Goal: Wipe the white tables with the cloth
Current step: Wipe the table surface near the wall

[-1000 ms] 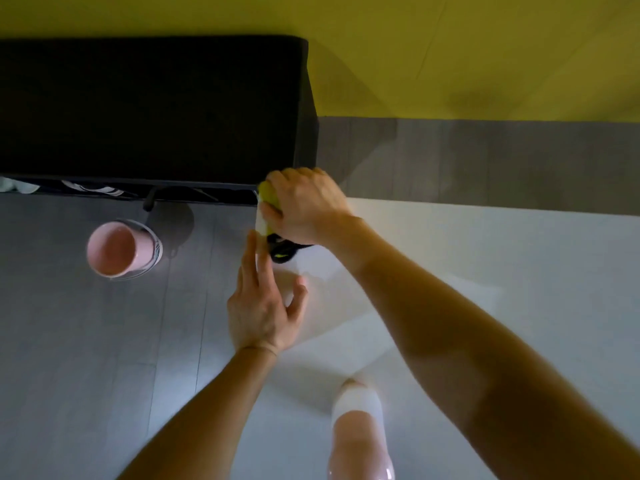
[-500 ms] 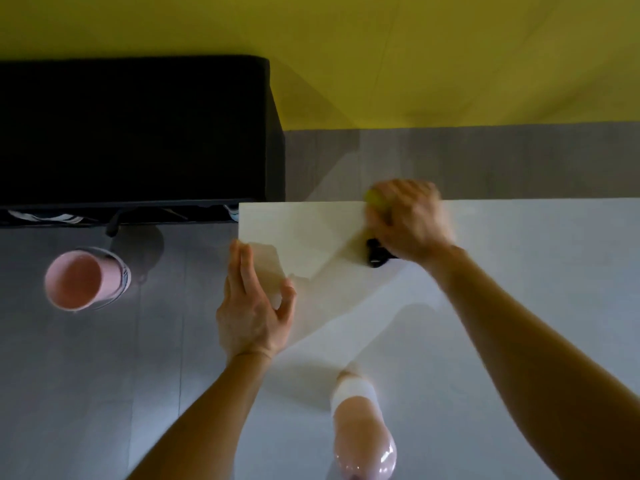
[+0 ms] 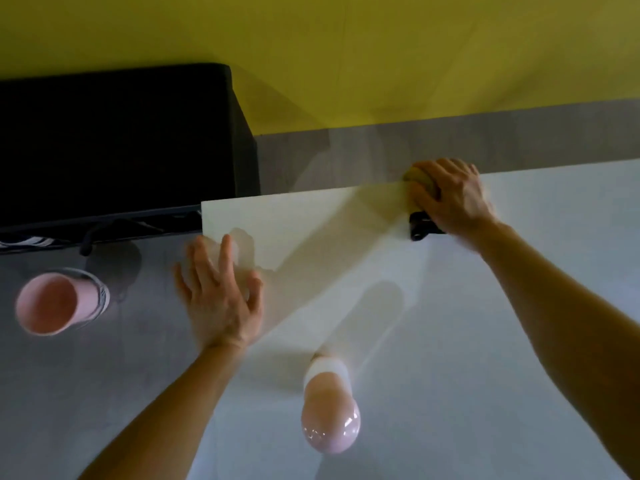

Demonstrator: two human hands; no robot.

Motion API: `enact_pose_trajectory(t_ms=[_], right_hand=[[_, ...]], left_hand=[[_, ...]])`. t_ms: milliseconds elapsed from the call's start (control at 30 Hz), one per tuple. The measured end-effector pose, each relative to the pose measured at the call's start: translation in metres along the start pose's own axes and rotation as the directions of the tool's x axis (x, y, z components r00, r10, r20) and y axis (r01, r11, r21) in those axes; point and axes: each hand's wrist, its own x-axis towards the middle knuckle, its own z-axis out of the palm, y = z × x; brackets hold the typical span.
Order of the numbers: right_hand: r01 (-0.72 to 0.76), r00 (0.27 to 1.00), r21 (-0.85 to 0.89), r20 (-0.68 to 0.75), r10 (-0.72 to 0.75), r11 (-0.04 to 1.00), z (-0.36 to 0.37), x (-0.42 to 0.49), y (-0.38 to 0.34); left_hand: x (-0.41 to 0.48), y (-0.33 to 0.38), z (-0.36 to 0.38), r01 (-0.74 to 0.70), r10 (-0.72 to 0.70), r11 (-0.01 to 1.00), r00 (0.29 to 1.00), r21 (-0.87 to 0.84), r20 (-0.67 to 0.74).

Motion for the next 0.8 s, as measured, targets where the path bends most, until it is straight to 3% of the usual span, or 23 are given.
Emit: enact_pose_trajectory(t_ms=[67,133,267,367,500,667,733,800], right_hand=[[-0.162,0.985,-0.053,-0.059,0.159,0.985,-0.005,-0.006,0.013],[-0.210,0.977,-0.050,-0.053,0.207,0.976,0.008,0.001,-0.023],[0.106,0.989,0.045,0.098,-0.110,0.993,0.051,0.030,-0.156],[0.186,0.970,0.096,0.141,-0.198,0.978,0.064,0.040,-0.213],[0.258,0.958,0.170,0.079,-0.274,0.951,0.045,0.027,-0.123],[0.074,0.997,0.025,-0.013,-0.074,0.997,-0.032,-0.009,0.097],[-0.055,0.998,-0.039,-0.002,0.055,0.998,-0.049,-0.019,0.132],[-0.139,0.989,-0.078,0.039,0.142,0.987,-0.042,-0.016,0.108]], left_hand=[[0.000,0.003,-0.003,-0.097,0.098,0.994,0.995,0.043,-0.011],[0.001,0.002,-0.004,-0.217,0.220,0.974,0.975,0.065,-0.041],[0.005,0.001,-0.008,-0.310,0.311,0.948,0.950,0.077,-0.008],[0.006,0.007,-0.017,-0.306,0.301,0.936,0.952,0.175,0.053],[0.020,0.022,-0.033,-0.212,0.184,0.956,0.972,0.205,0.147],[0.047,0.092,-0.045,-0.036,0.019,0.989,0.993,0.141,0.118],[0.048,0.130,-0.037,-0.003,-0.014,0.988,0.994,0.157,0.106],[0.042,0.164,-0.027,0.042,-0.050,0.985,0.998,0.169,0.045]])
